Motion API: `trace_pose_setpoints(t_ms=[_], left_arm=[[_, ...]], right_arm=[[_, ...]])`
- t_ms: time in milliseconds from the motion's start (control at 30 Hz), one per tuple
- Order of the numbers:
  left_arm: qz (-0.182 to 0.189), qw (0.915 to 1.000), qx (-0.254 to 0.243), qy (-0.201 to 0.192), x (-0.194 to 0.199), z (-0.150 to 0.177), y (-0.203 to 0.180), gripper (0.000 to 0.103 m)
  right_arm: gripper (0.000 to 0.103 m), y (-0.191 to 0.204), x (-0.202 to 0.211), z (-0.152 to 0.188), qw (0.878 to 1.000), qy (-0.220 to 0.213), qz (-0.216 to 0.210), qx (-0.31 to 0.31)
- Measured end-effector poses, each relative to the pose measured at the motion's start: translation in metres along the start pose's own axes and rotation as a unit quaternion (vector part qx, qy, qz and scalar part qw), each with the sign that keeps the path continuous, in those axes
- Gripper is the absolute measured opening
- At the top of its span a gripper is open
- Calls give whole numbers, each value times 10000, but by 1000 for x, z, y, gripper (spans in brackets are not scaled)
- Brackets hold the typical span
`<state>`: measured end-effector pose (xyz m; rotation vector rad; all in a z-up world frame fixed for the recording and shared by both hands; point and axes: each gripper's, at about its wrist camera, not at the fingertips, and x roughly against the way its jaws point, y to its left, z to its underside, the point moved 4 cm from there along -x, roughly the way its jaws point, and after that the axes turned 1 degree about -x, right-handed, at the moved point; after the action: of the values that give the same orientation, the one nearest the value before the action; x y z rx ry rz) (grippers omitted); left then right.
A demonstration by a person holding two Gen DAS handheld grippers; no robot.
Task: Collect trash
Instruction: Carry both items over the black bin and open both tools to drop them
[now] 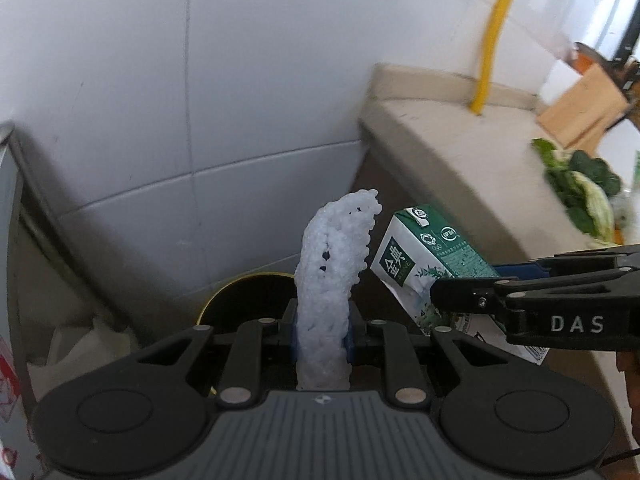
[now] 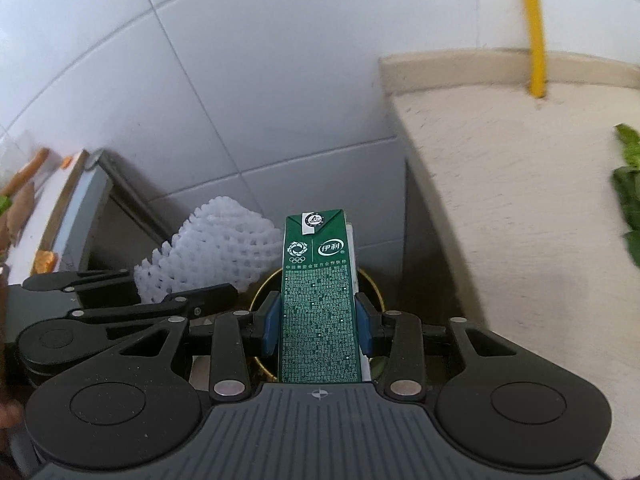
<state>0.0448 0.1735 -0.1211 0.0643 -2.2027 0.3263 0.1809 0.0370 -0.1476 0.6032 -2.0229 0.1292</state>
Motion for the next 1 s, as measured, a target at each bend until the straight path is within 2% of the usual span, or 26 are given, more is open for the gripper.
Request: trace_pose_setpoints(t_ms=[233, 333, 400, 533, 700, 1000], left_arm=[[-354, 9984, 248, 369, -27, 5, 11, 16], [-539, 9970, 324, 461, -33, 5, 17, 21], [-619, 9959, 436, 500, -36, 5, 22, 31], [-687, 9945, 535, 576, -42, 6, 27, 43], [-819, 9934, 510, 623, -46, 7, 29, 55], [-742, 9945, 445, 584, -45, 7, 25, 55]], right_arm=[[45, 0, -46, -4, 9993, 370, -19, -102], [45, 0, -65, -6, 9984, 539, -47, -160], [46, 0, -74, -8, 9979, 612, -66, -177], [49, -2, -93, -9, 9967, 775, -48, -253], [49, -4, -105, -13, 9964, 798, -48, -289], [50, -9, -89, -10, 9971, 692, 9, -315]])
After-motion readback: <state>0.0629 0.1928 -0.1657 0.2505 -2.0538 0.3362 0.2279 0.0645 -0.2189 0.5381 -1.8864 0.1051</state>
